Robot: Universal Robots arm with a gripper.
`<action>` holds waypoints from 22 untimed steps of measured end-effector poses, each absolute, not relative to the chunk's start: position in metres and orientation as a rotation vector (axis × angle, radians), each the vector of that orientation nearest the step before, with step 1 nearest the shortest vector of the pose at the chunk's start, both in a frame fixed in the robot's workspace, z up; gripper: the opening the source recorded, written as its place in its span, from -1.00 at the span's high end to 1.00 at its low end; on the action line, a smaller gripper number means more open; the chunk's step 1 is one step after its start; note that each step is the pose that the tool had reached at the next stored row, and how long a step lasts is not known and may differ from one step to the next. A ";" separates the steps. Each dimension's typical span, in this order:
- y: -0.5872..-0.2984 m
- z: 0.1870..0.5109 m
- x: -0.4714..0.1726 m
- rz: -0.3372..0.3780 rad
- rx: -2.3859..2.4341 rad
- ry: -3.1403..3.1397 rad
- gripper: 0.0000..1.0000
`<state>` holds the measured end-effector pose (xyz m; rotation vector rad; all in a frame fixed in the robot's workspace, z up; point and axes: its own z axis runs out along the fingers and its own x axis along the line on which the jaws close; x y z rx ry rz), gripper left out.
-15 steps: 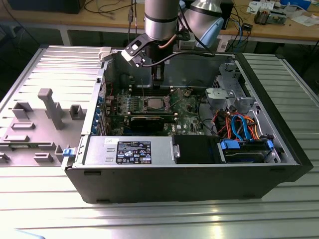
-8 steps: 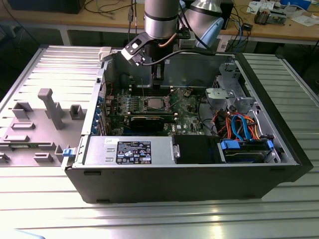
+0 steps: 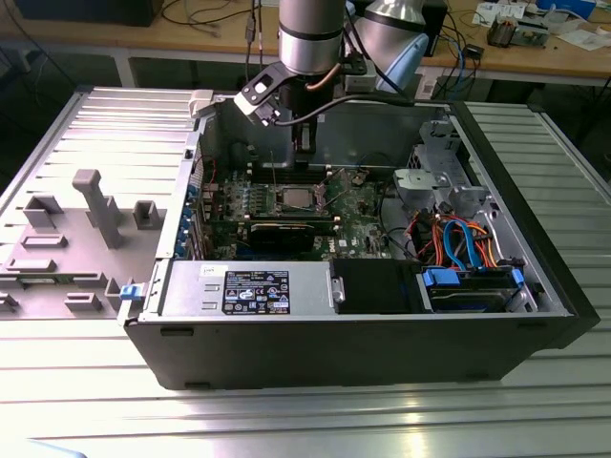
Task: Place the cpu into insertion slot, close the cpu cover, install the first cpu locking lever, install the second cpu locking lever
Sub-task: 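Close the cpu cover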
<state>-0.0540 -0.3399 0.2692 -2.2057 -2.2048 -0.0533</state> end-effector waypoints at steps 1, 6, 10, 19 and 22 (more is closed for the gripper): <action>-0.340 0.269 -0.054 -0.053 -2.206 -2.205 0.79; -0.340 0.269 -0.054 -0.053 -2.206 -2.205 0.79; -0.340 0.275 -0.054 -0.053 -2.206 -2.205 0.79; -0.340 0.292 -0.054 -0.054 -2.206 -2.205 0.79; -0.340 0.294 -0.054 -0.054 -2.206 -2.205 0.79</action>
